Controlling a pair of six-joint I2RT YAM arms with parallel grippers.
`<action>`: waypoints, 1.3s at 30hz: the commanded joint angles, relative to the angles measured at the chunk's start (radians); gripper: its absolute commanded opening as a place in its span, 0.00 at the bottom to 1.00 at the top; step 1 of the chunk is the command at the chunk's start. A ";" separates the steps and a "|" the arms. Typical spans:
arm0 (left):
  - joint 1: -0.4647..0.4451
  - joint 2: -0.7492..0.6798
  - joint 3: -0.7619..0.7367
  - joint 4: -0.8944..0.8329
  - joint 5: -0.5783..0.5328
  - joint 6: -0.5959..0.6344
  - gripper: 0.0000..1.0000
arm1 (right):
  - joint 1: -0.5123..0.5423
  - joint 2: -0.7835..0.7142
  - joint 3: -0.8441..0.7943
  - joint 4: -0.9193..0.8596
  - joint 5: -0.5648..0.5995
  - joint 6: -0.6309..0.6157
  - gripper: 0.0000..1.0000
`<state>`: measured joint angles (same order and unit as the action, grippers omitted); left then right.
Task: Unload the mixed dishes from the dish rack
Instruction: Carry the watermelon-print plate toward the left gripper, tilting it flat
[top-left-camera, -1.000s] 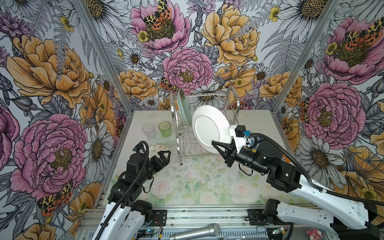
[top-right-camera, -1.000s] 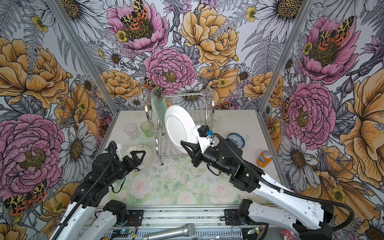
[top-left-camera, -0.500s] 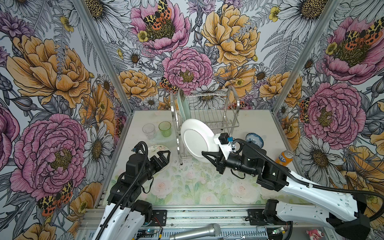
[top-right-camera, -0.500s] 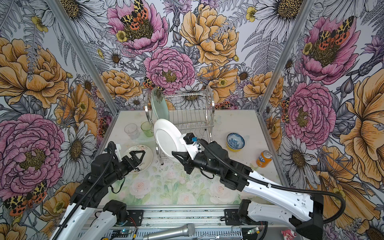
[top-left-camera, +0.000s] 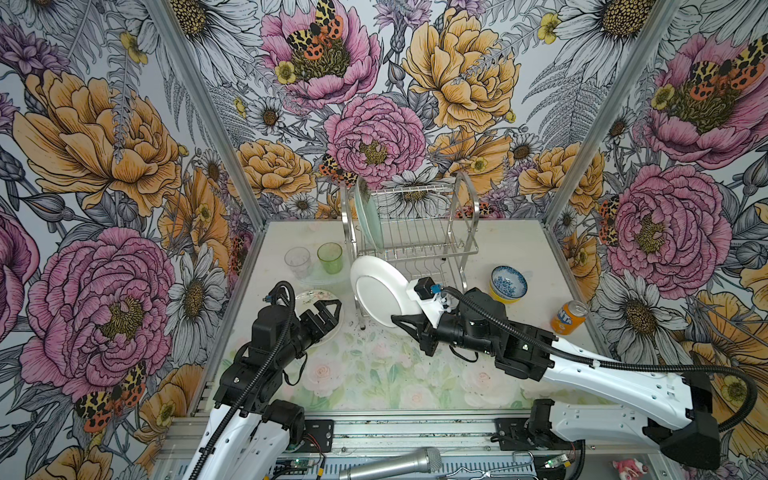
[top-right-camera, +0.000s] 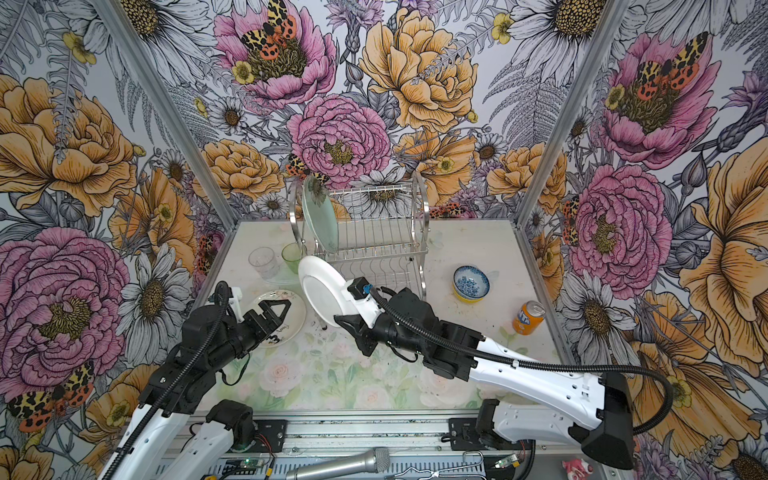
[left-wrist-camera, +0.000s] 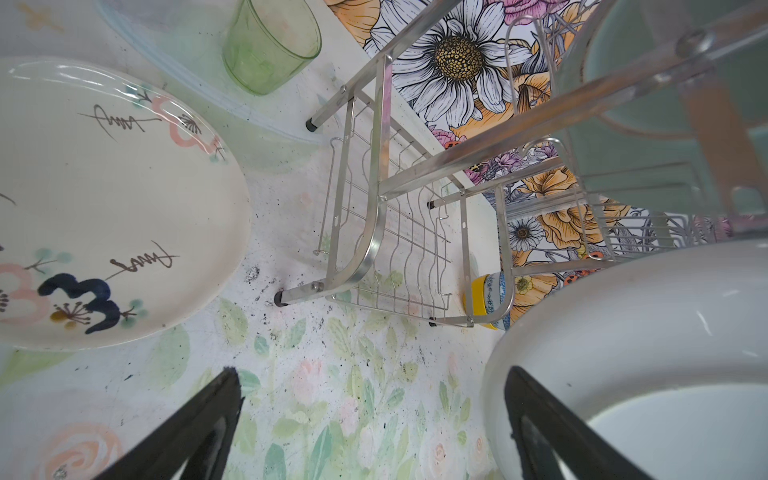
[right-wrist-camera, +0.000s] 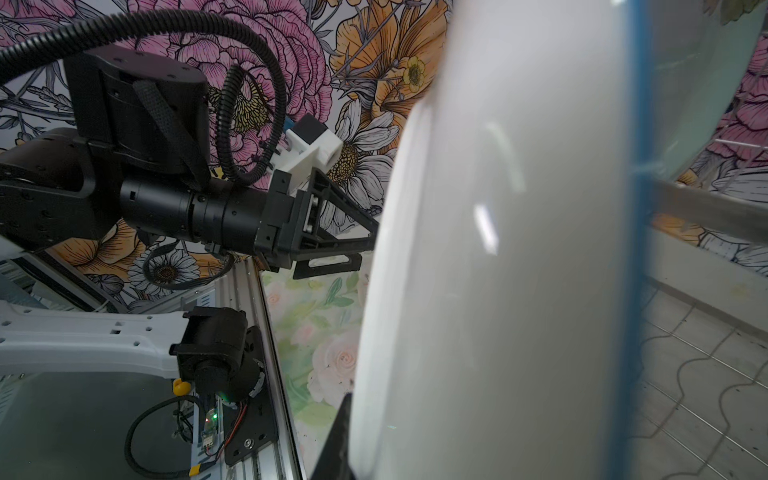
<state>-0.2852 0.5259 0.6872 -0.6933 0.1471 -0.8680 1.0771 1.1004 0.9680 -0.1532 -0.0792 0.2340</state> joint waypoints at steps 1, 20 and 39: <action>0.000 -0.007 0.056 0.002 0.056 -0.073 0.99 | 0.010 -0.007 0.005 0.153 0.031 -0.025 0.00; -0.005 -0.032 0.129 0.004 0.100 -0.188 0.99 | 0.100 0.142 0.033 0.135 0.131 -0.129 0.00; -0.005 -0.028 0.103 0.029 0.168 -0.237 0.99 | 0.219 0.295 0.146 0.118 0.385 -0.334 0.00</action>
<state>-0.2852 0.5041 0.7929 -0.6918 0.2798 -1.0843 1.2778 1.3941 1.0348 -0.1619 0.2111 -0.0330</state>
